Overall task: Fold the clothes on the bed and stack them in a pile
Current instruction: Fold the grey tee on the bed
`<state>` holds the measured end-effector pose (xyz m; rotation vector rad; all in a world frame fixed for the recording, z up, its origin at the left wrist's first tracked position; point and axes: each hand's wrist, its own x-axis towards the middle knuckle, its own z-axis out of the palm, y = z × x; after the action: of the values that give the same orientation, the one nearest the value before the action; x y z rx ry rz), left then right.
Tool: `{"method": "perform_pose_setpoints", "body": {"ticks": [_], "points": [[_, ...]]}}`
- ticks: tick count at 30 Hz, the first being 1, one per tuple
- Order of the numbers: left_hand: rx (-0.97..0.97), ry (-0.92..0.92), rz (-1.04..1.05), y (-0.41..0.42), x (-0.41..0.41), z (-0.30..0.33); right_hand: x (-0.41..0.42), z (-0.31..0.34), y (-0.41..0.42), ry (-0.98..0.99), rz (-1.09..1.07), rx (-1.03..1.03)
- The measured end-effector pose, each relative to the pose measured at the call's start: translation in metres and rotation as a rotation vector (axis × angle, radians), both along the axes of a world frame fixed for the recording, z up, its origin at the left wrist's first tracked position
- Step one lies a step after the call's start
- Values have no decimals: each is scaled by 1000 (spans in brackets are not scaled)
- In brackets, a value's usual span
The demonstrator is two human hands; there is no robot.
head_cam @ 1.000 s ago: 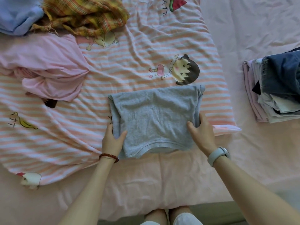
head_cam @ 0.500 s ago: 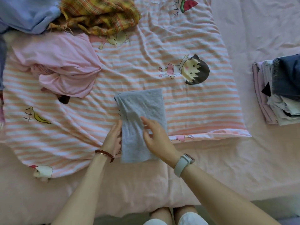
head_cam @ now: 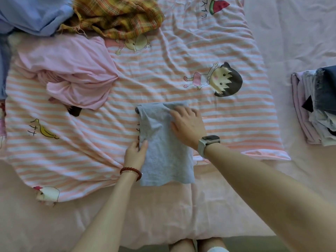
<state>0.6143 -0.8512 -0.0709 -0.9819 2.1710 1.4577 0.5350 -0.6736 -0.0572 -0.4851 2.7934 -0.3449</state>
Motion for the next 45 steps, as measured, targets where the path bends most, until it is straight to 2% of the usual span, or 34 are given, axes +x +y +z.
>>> {"method": "perform_pose_setpoints", "body": {"ticks": [1, 3, 6, 9, 12, 14, 16, 19, 21, 23, 28, 30, 32, 35, 37, 40, 42, 45], "points": [[87, -38, -35, -3, 5, 4, -8, 2, -3, 44, -13, -49], [171, -128, -148, -9, 21, 9, -28, 5, -11, -42, 42, -99], [91, -118, -260, -14, 40, 11, -57, 10, -24, -291, 79, -47], [147, -40, -158, -15, 46, 22, -59, 18, -25, -295, 59, 9], [222, 29, -34, -22, 48, 43, -35, 35, 3, -312, -85, -219], [417, 54, 130, -28, 49, 60, -7, 55, 34, -294, -230, -487], [693, 49, 216, -31, 47, 75, 26, 77, 66, -309, -370, -711], [1016, -105, 205, -5, 48, 96, 77, 95, 107, -374, -587, -840], [1088, -197, 249, 27, 53, 100, 106, 94, 135, -364, -755, -870], [1019, -236, 264, 64, 59, 96, 130, 90, 164, -300, -883, -823], [426, -213, 53, 182, 72, 70, 167, 80, 241, -202, -1013, -730], [389, -289, 60, 229, 73, 56, 172, 77, 274, -173, -1021, -723], [469, -433, 160, 269, 72, 43, 171, 72, 308, -176, -982, -727], [422, -504, 83, 318, 72, 30, 167, 61, 360, -189, -880, -703], [312, -411, 59, 349, 74, 27, 167, 54, 389, -183, -860, -674], [102, -67, -41, 390, 69, 46, 164, 55, 424, -98, -882, -658], [86, 121, -52, 414, 61, 69, 158, 68, 443, 18, -871, -663], [115, 296, -33, 438, 36, 103, 138, 102, 470, 220, -859, -713]]}}
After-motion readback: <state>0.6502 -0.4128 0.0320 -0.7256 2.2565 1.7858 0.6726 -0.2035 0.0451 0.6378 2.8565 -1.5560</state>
